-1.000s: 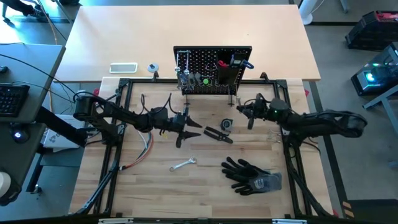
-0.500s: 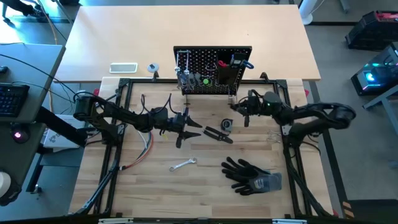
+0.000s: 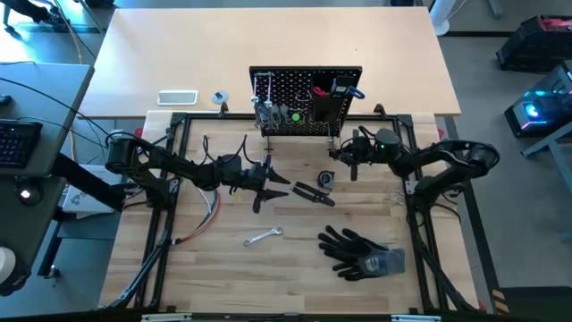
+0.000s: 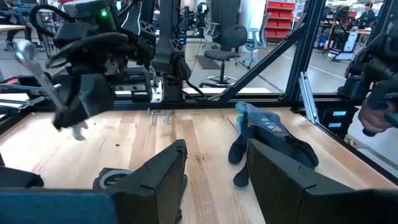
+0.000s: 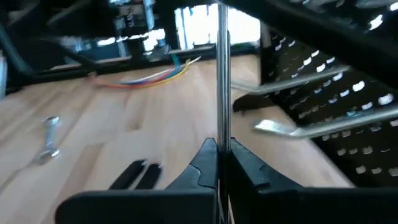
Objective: Hang tools onto peg board
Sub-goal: Hang the wrench on the peg board
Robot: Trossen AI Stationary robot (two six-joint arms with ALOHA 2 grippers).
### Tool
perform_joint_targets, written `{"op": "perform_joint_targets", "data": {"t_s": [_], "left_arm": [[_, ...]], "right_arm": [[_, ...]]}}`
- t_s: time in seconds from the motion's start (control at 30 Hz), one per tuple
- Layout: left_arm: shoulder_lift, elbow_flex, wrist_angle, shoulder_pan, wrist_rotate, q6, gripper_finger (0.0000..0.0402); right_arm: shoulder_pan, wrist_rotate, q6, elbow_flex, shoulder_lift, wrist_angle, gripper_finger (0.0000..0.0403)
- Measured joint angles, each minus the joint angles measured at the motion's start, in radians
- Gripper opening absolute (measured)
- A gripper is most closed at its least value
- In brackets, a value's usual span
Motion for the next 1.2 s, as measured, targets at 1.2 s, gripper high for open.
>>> {"op": "perform_joint_targets", "data": {"t_s": [1.2], "left_arm": [[0.000, -0.008, 0.007, -0.004, 0.000, 0.017, 0.0165]], "right_arm": [[-0.092, -0.076, -0.112, 0.055, 0.000, -0.265, 0.0003]]}}
